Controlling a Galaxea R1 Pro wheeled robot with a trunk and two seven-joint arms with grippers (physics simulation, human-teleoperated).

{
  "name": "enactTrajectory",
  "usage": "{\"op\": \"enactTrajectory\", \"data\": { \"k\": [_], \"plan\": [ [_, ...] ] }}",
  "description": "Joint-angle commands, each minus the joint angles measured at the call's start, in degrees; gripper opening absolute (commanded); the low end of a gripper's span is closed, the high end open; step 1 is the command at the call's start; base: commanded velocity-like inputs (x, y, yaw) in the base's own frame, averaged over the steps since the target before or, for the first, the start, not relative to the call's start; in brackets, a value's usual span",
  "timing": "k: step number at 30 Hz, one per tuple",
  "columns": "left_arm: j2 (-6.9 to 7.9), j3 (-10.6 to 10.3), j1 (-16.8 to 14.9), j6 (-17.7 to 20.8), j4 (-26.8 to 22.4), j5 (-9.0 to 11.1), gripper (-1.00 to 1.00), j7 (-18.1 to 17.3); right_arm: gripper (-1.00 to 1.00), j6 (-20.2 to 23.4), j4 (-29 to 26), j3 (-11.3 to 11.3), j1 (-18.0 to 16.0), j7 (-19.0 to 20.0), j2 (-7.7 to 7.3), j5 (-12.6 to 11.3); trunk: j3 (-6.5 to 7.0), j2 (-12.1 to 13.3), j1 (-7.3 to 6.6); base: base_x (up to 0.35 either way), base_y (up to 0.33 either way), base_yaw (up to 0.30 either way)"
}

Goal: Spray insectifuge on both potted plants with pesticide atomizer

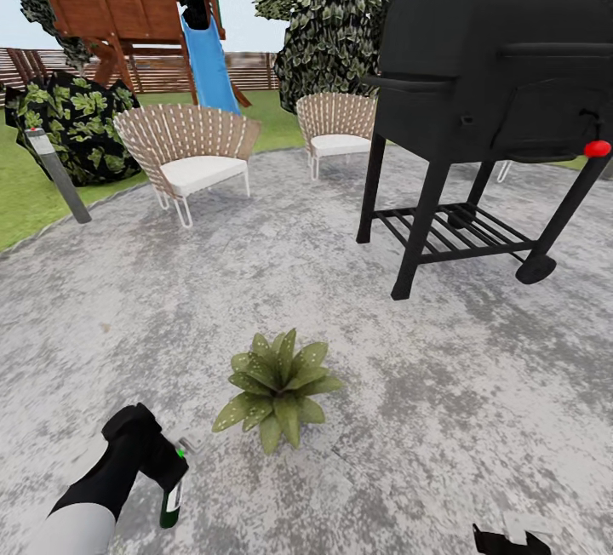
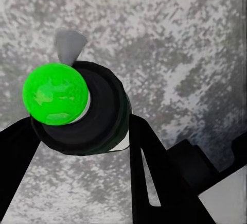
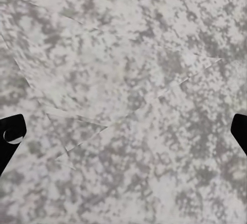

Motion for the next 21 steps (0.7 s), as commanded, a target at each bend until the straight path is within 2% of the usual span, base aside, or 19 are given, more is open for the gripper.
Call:
{"op": "enactTrajectory", "data": {
  "k": [1,4,6,7,10,12,13,14,19,21],
  "plan": [
    [-0.08,0.0,-0.3,0.5,0.0,-0.3,-1.00,-0.9,1.00,-0.2,0.0,-0.5,0.0,0.3,0.00,0.3,-0.05,0.0,-0.01,0.000,0.000,0.000],
    [-0.17,-0.3,-0.6,0.8,0.1,-0.4,-1.00,-2.7,1.00,-0.3,0.0,-0.5,0.0,0.2,0.08,0.3,-0.05,0.0,-0.01,0.000,0.000,0.113],
    [-0.14,-0.9,-0.7,1.6,0.2,-1.1,-1.00,-5.8,1.00,-0.3,0.0,-0.5,0.0,0.2,0.13,0.3,-0.05,0.0,-0.01,0.000,0.000,0.235],
    [-0.03,-1.3,-0.8,1.8,0.2,-1.5,-1.00,-7.6,1.00,-0.3,0.0,-0.5,0.0,0.2,0.15,0.3,-0.05,0.0,-0.01,0.000,0.000,0.257],
    [0.50,-3.3,-0.9,2.2,0.0,-3.9,-1.00,-16.3,1.00,-0.3,0.1,-0.5,0.0,0.2,0.17,0.3,-0.05,0.0,-0.01,0.000,0.000,0.270],
    [0.34,-4.5,-1.2,2.3,-0.8,-8.7,-1.00,-22.3,1.00,-0.2,0.1,-0.5,0.0,0.2,0.17,0.3,-0.05,0.0,-0.01,0.000,0.000,0.276],
    [0.04,-4.7,-1.8,2.4,-1.9,-11.7,-1.00,-23.2,1.00,-0.2,0.1,-0.5,0.0,0.2,0.17,0.3,-0.05,0.0,-0.01,0.000,0.000,0.277],
    [-0.23,-4.8,-2.2,2.4,-3.1,-14.4,-1.00,-23.2,1.00,-0.2,0.1,-0.5,0.0,0.2,0.17,0.3,-0.05,0.0,-0.01,0.000,0.000,0.277],
    [-1.77,-5.0,-4.1,2.5,-7.8,-22.8,-1.00,-23.2,1.00,-0.2,0.1,-0.5,0.0,0.2,0.17,0.2,-0.05,0.0,-0.01,0.000,0.000,0.243],
    [-2.60,-5.0,-5.3,2.5,-8.4,-28.7,-1.00,-23.2,1.00,-0.2,0.0,-0.5,0.0,0.2,0.17,0.2,-0.06,0.0,-0.01,0.000,0.000,0.060]
  ]
}}
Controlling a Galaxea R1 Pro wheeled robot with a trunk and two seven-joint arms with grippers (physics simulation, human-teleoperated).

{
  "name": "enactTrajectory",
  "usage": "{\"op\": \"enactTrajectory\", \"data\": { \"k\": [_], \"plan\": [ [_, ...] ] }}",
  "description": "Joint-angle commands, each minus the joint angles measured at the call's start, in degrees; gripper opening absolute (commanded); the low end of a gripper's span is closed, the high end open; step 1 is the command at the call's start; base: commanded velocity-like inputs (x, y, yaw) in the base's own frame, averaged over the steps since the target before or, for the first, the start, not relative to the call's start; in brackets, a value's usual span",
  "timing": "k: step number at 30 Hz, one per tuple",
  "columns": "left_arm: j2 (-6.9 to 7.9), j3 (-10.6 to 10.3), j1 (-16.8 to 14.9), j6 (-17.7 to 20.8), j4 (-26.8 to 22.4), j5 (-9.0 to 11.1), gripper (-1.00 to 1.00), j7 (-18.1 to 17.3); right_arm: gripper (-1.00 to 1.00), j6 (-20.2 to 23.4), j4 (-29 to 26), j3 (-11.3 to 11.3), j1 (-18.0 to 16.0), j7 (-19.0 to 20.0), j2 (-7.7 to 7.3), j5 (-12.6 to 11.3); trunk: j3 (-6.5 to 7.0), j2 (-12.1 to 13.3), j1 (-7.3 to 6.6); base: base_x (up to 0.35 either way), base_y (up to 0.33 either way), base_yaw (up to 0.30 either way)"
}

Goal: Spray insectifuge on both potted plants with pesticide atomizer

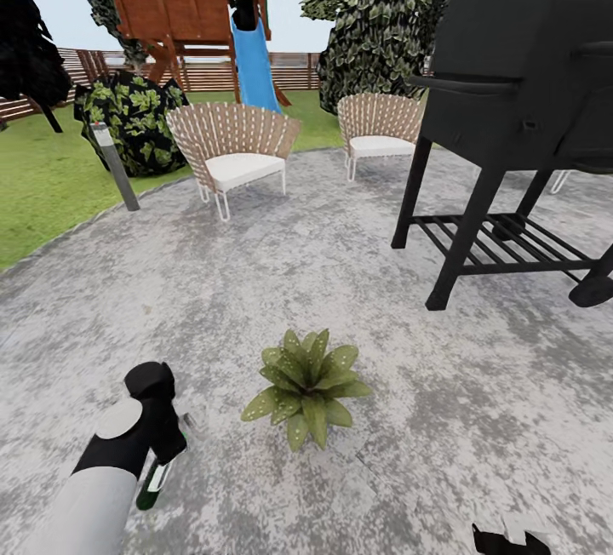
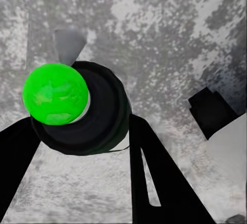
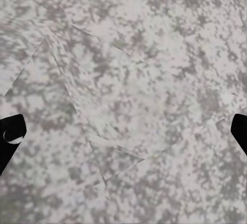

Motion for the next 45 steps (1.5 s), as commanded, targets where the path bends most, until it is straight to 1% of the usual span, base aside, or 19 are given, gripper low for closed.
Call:
{"op": "enactTrajectory", "data": {
  "k": [1,2,4,10,30,36,37,39,42,44,45],
  "plan": [
    [-0.89,0.0,-0.6,0.6,-0.1,-2.5,-1.00,-0.5,1.00,-0.3,0.0,-0.5,0.0,0.3,0.01,0.3,-0.05,0.0,-0.01,0.000,0.000,0.021],
    [-5.76,0.1,-2.7,0.6,-0.2,-9.1,-1.00,-0.5,1.00,-0.3,0.0,-0.5,0.0,0.4,-0.10,0.3,-0.05,0.0,-0.01,0.000,0.000,0.000],
    [-6.20,0.1,-3.0,0.6,-0.1,-9.4,-1.00,-0.5,1.00,-0.3,0.0,-0.5,0.0,0.4,-0.29,0.4,-0.05,0.0,-0.01,0.000,0.000,0.000],
    [-6.42,0.3,-3.0,0.6,-0.1,-9.1,-1.00,-0.5,1.00,-0.2,0.2,-0.4,0.0,0.5,-0.43,0.6,-0.05,0.0,-0.01,0.018,-0.054,0.000],
    [-6.25,0.3,-2.4,0.5,0.2,-9.2,-1.00,-0.5,1.00,-0.3,0.2,-0.4,0.0,0.4,-0.11,0.5,-0.05,0.0,-0.01,0.048,-0.255,0.000],
    [-6.19,0.3,-2.2,0.0,0.6,-9.2,-1.00,-0.5,1.00,-0.2,0.2,-0.4,0.0,0.5,-0.05,0.6,0.05,0.0,-0.01,0.058,-0.062,-0.122],
    [-6.03,0.2,-2.3,-0.6,1.6,-9.2,-1.00,-0.5,1.00,-0.2,0.2,-0.4,0.0,0.5,-0.01,0.6,0.08,0.0,-0.01,0.001,-0.001,-0.128],
    [-5.99,0.2,-2.9,-1.8,2.9,-9.2,-1.00,-0.5,1.00,-0.3,0.2,-0.4,0.0,0.4,-0.04,0.6,0.10,0.0,-0.01,0.001,-0.001,-0.062],
    [-5.97,0.2,-4.1,-3.0,3.6,-8.8,-1.00,-0.5,1.00,-0.2,0.2,-0.4,0.0,0.4,-0.06,0.6,0.11,0.0,-0.01,0.000,0.000,-0.015],
    [-6.06,0.2,-6.2,-4.1,4.2,-8.6,-1.00,-0.5,1.00,-0.2,0.2,-0.4,0.0,0.4,-0.05,0.6,0.12,0.0,-0.01,0.000,0.000,-0.004],
    [-6.07,0.2,-7.6,-4.9,5.6,-8.6,-1.00,-0.5,1.00,-0.2,0.2,-0.4,0.0,0.4,-0.06,0.6,0.12,0.0,-0.01,0.000,0.000,-0.001]
  ]
}}
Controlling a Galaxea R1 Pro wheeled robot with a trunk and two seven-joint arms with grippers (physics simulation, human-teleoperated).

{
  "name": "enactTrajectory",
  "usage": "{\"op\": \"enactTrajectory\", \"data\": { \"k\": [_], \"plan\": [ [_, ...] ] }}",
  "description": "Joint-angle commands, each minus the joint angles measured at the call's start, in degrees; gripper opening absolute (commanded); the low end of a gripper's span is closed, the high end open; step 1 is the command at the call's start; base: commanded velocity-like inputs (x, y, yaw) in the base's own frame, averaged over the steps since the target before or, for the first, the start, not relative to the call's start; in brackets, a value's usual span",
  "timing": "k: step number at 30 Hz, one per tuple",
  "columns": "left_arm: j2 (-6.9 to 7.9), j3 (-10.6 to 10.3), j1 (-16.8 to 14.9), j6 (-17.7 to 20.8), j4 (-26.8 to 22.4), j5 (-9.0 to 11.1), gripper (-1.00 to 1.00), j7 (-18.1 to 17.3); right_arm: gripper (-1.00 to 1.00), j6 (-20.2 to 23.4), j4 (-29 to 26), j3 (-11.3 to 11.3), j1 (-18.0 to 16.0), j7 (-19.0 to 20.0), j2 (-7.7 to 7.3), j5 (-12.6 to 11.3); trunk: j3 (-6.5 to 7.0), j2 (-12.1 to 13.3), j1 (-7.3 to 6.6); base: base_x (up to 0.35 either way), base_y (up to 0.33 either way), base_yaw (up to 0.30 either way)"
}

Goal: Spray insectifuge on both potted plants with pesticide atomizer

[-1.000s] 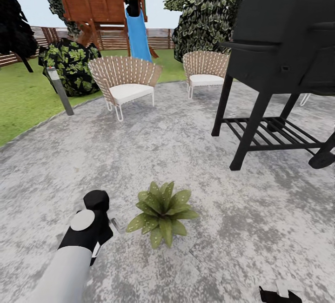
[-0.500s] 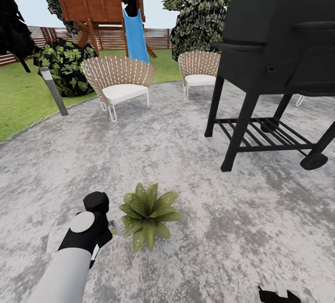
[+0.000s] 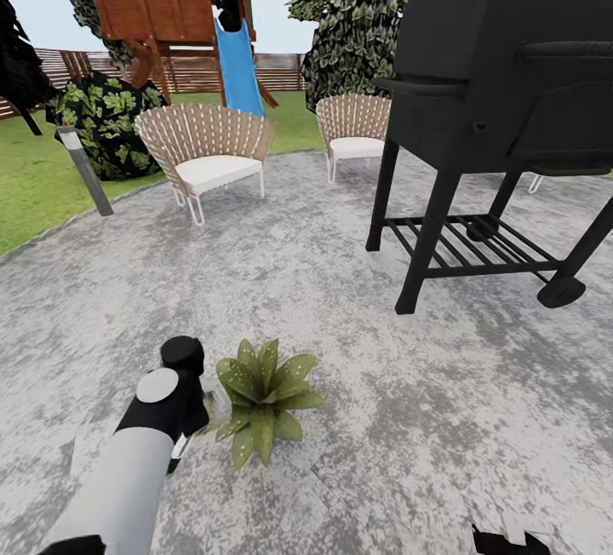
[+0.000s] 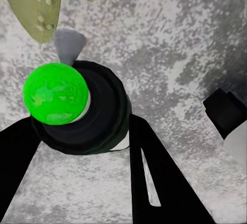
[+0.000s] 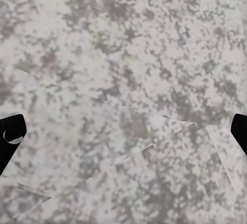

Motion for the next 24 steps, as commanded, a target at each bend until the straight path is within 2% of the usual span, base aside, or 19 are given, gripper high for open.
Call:
{"op": "enactTrajectory", "data": {
  "k": [1,3,5,6,10,15,20,24],
  "plan": [
    [-0.02,0.2,-1.8,-0.1,2.3,-0.4,-1.00,-0.4,1.00,-0.2,0.0,-0.5,0.0,0.3,0.00,0.3,-0.05,0.0,-0.01,0.000,0.000,0.000],
    [0.05,0.3,-4.3,-0.5,6.4,-0.4,-1.00,-0.4,1.00,-0.3,0.0,-0.5,0.0,0.3,0.00,0.3,-0.05,0.0,-0.01,0.000,0.000,0.000],
    [0.20,0.5,-8.3,-0.9,13.4,-0.4,-1.00,-0.4,1.00,-0.2,0.0,-0.5,0.0,0.3,0.00,0.3,-0.05,0.0,-0.01,0.000,0.000,0.000],
    [0.23,0.5,-9.4,-1.0,15.3,-0.4,-1.00,-0.4,1.00,-0.2,0.0,-0.5,0.0,0.3,0.00,0.3,-0.05,0.0,-0.01,0.000,0.000,0.000],
    [0.00,0.5,-12.2,-1.4,19.9,-0.4,-1.00,-0.4,1.00,-0.2,0.0,-0.5,0.0,0.3,0.00,0.3,-0.05,0.0,-0.01,0.000,0.000,0.000],
    [-0.53,0.4,-14.0,-6.2,20.5,-0.3,-1.00,-0.4,1.00,-0.3,0.0,-0.5,0.0,0.3,-0.04,0.3,-0.05,0.0,-0.01,0.000,0.000,0.000],
    [-1.93,0.3,-15.5,-7.0,21.1,-0.4,-1.00,-0.4,1.00,-0.3,0.0,-0.5,0.0,0.3,-0.32,0.3,-0.05,0.0,-0.01,0.000,0.000,0.000],
    [-2.50,0.3,-16.7,-7.0,21.4,-0.4,-1.00,-0.4,1.00,-0.3,0.0,-0.5,0.0,0.3,-0.35,0.3,-0.05,0.0,-0.01,0.000,0.000,0.000]
  ]
}}
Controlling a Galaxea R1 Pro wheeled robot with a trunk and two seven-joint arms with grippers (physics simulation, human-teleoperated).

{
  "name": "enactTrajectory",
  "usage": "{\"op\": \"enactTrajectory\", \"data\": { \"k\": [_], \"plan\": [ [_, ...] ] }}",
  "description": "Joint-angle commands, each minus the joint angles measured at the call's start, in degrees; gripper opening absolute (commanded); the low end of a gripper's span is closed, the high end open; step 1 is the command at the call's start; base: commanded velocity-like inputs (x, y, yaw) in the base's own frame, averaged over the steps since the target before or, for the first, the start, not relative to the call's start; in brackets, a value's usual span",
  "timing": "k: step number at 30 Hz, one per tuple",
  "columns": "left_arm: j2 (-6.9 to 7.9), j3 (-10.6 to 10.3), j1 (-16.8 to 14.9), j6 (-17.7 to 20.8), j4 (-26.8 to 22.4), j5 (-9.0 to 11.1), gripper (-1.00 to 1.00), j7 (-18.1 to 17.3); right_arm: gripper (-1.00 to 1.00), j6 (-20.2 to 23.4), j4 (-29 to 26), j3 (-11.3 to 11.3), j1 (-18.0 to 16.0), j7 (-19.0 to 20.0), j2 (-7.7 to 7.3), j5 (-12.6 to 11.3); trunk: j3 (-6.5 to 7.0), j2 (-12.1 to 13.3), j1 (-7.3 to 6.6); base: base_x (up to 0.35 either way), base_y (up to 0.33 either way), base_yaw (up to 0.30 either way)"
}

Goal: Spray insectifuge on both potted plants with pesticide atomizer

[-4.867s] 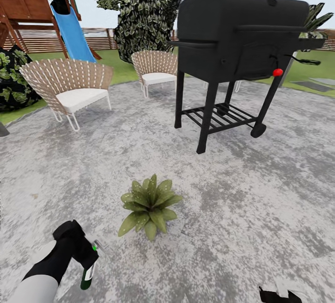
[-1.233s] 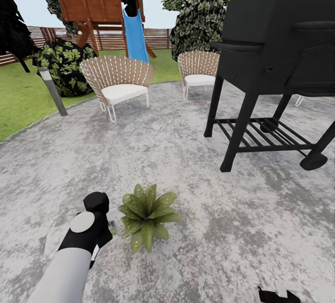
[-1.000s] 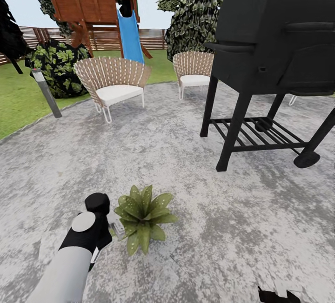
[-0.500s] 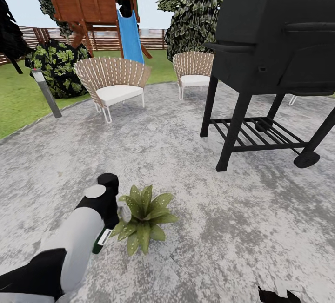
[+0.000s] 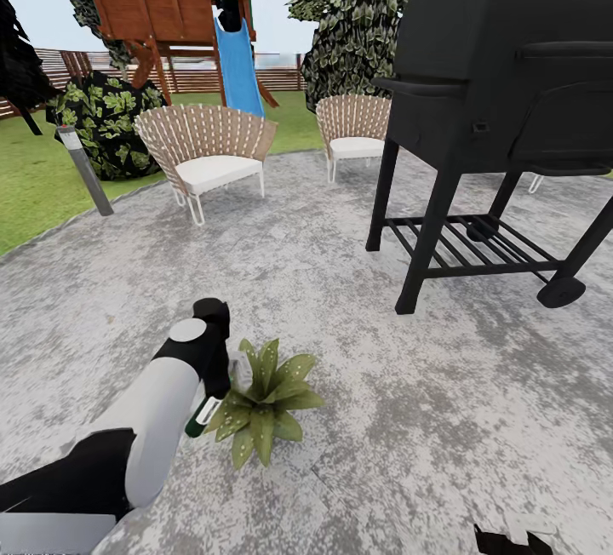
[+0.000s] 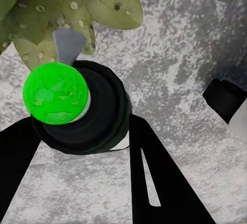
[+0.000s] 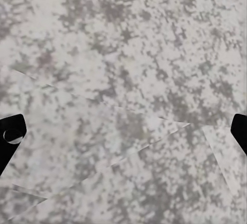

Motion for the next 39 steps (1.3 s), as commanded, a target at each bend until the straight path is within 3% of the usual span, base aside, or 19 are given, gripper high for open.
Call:
{"op": "enactTrajectory", "data": {
  "k": [1,16,21,22,25,27,29,31,35,39],
  "plan": [
    [-0.17,0.5,-0.1,0.6,0.0,-0.6,-1.00,-0.3,1.00,-0.3,0.0,-0.5,0.0,0.3,0.01,0.3,-0.05,0.0,-0.01,0.000,0.000,0.000],
    [-0.19,0.4,-0.1,1.0,0.0,-0.6,-1.00,-0.3,1.00,-0.2,0.0,-0.6,0.0,0.3,0.01,0.3,0.06,0.0,-0.01,-0.205,0.029,-0.068],
    [0.52,0.7,0.3,1.0,-0.4,-0.6,-1.00,-0.3,1.00,-0.2,0.0,-0.6,0.0,0.3,0.02,0.3,0.10,0.0,-0.01,-0.017,0.005,-0.054],
    [0.91,0.7,0.5,1.0,-0.5,-0.6,-1.00,-0.3,1.00,-0.2,0.0,-0.6,0.0,0.3,0.01,0.3,0.10,0.0,-0.01,-0.003,0.001,-0.009],
    [4.74,0.9,0.9,1.0,-0.4,-0.2,-1.00,-0.3,1.00,-0.2,0.0,-0.5,0.0,0.3,0.11,0.3,0.10,0.0,-0.01,-0.001,0.000,-0.003],
    [6.96,1.0,2.0,1.0,-0.2,1.5,-1.00,-0.3,1.00,-0.2,0.0,-0.5,0.0,0.3,0.16,0.3,0.10,0.0,-0.01,0.000,0.000,0.000],
    [7.90,1.0,4.3,1.0,-0.7,3.9,-1.00,-0.3,1.00,-0.1,0.1,-0.5,0.0,0.3,0.21,0.3,0.10,0.0,-0.01,0.000,0.000,0.000],
    [7.76,1.0,5.7,1.3,-1.0,6.0,-1.00,-0.3,1.00,-0.1,0.1,-0.5,0.0,0.3,0.32,0.4,0.10,0.0,-0.01,0.000,0.000,0.000],
    [5.64,0.8,5.9,3.6,-1.1,6.5,-1.00,-0.3,1.00,-0.1,0.1,-0.5,0.0,0.3,0.29,0.3,0.10,0.0,-0.01,0.000,0.000,0.000],
    [5.36,0.8,6.0,4.9,-1.2,6.5,-1.00,-0.3,1.00,-0.1,0.1,-0.5,0.0,0.3,0.30,0.4,0.10,0.0,-0.01,0.000,0.000,0.000]
  ]
}}
